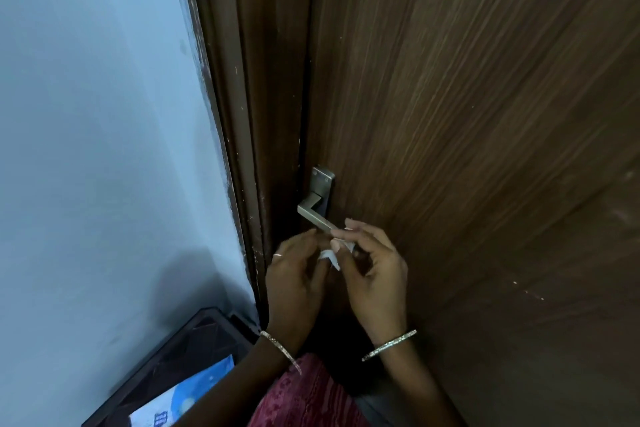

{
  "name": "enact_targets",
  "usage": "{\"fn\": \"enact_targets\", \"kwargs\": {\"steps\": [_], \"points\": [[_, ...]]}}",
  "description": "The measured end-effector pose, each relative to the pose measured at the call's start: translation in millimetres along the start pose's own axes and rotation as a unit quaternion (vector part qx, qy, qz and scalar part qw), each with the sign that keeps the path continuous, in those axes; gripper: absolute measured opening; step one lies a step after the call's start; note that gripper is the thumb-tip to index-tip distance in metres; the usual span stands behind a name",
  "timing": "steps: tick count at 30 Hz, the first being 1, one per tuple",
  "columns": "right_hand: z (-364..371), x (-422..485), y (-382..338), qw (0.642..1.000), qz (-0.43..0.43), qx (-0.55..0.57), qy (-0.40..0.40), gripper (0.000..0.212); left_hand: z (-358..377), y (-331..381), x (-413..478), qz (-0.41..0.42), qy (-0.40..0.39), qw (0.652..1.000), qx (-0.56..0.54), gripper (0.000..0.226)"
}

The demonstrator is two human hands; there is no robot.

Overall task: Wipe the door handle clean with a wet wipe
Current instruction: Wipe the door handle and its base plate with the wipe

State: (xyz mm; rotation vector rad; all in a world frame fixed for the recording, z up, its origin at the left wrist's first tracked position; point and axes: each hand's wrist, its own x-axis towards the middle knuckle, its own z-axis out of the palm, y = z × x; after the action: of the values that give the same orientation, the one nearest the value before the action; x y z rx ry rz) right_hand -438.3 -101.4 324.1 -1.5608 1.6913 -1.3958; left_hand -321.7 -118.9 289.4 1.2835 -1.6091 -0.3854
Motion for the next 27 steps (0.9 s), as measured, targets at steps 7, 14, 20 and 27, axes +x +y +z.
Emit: {"fn": "enact_targets", "kwargs": {"steps": [7,14,20,27], "points": [[-8.0,1.2,-0.4,0.998,-0.008,-0.007,0.056,0.024,-15.8,-6.2,22.2,-0.224,0.070,0.970,-0.065,0.010],[-5.3,-0.4,12.7,0.999,0.038,0.000,0.011,0.021,-21.7,2.7,66.3,-0.026,0.042,0.985,0.165,0.028],[-7.5,-0.3,16.1,0.999,0.045,0.000,-0.017,0.026,-6.1,-4.3,79.4,-0.060,-0.040,0.982,0.174,0.039],[-7.4,-2.6,16.7,0.998,0.057,0.009,-0.034,0.031,-17.6,-10.7,71.9,0.001,-0.059,0.972,0.229,0.041]]}}
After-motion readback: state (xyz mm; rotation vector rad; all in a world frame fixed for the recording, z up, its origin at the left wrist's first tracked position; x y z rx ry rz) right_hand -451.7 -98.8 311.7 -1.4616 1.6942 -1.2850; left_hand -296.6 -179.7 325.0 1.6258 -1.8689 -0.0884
